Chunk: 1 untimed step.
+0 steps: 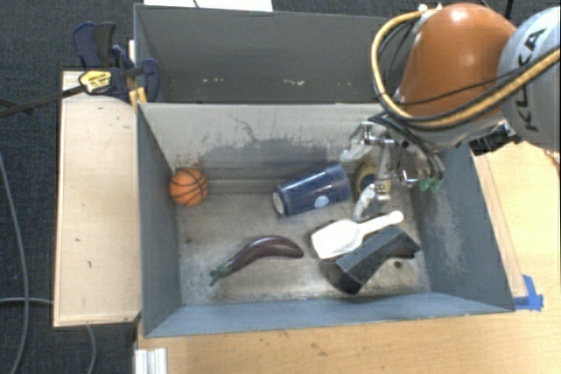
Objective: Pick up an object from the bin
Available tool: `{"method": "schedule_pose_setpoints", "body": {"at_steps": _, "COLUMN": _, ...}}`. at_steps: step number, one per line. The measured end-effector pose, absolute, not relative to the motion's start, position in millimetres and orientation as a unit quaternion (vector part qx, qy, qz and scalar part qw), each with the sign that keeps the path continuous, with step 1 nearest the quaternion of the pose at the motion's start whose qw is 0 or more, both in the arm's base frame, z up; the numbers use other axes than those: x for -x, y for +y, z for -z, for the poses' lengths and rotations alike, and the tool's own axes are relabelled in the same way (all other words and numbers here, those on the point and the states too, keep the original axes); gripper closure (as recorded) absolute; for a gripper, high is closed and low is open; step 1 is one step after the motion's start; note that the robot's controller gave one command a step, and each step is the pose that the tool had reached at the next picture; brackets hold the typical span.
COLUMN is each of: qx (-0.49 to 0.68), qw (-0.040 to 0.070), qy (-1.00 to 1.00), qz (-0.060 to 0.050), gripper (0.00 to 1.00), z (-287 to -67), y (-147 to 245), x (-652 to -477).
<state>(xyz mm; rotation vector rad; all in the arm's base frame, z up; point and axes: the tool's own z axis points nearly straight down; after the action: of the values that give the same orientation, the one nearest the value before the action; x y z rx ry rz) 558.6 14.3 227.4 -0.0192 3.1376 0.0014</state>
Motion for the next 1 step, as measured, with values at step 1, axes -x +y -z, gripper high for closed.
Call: {"method": "schedule_pose_setpoints", "body": {"at_steps": 1, "qx": 0.006, "qw": 0.002, "qy": 1.0, "qz": 0.0, "gripper": 0.0, "z": -227.4, "y": 14.3, "x": -558.6}}
